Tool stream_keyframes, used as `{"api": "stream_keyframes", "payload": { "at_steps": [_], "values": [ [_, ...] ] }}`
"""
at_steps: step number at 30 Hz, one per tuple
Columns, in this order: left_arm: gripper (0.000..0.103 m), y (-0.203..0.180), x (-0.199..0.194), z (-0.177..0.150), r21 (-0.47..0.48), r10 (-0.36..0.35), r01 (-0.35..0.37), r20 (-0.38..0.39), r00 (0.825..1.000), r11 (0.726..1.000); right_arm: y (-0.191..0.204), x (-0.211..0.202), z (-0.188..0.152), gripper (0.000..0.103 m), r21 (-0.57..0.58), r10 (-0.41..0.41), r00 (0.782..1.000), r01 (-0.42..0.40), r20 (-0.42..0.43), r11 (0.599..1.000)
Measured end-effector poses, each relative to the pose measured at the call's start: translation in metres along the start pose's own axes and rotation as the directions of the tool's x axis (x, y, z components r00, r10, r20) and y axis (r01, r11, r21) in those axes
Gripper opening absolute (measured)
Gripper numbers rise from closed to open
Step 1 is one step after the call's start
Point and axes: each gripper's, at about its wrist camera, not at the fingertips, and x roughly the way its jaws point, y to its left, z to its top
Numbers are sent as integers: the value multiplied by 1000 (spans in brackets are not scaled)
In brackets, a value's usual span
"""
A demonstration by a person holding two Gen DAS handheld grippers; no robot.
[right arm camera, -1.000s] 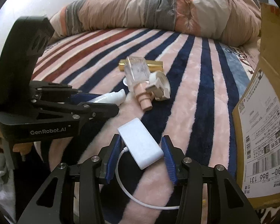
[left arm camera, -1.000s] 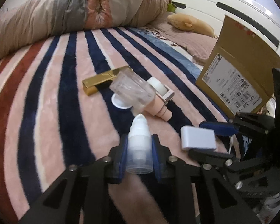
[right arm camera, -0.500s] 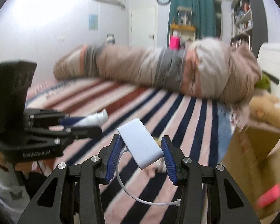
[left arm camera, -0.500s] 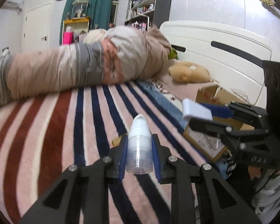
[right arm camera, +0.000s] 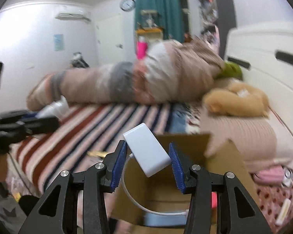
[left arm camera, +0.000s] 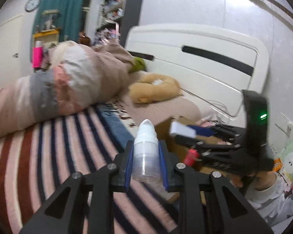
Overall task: Organize rigid objects
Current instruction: 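Drop the pump bottle and charger into the box, opening both grippers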
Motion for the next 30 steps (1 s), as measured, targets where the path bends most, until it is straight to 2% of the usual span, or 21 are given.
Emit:
{"api": "stream_keyframes", "payload": {
  "at_steps": [5, 9, 12, 16, 20, 22, 24, 28, 30],
  "values": [
    [21, -39, 56, 17, 29, -33, 36, -99, 995, 999, -47, 23, -19, 41, 15, -41, 995, 43, -93, 999],
    [21, -53, 96, 22, 45, -10, 19, -182, 983, 999, -60, 23, -25, 43, -28, -72, 993, 70, -98, 997],
    [21, -57, 116, 20, 58, 12, 2, -234, 972, 998, -68, 18, -31, 49, -19, -30, 996, 29, -79, 999],
    [21, -57, 135, 17, 83, 54, -31, -291, 955, 996, -75, 17, -37, 51, -7, 4, 998, -4, -66, 1000],
    [22, -58, 142, 11, 110, 96, -64, -313, 945, 992, -75, 16, -41, 54, -5, 25, 998, -26, -61, 1000],
    [27, -56, 142, 10, 104, 95, -65, -316, 944, 992, -75, 15, -43, 58, -4, 20, 998, -20, -61, 1000],
    [40, -52, 136, 11, 93, 103, -79, -301, 948, 993, -74, 13, -43, 58, -6, 10, 998, -10, -66, 1000],
    [46, -42, 113, 12, 68, 102, -87, -258, 961, 994, -67, 5, -41, 58, -14, -5, 998, 4, -60, 1000],
    [58, -34, 97, 13, 50, 105, -96, -224, 969, 994, -60, 1, -39, 58, -20, -13, 998, 12, -56, 1000]
  ]
}}
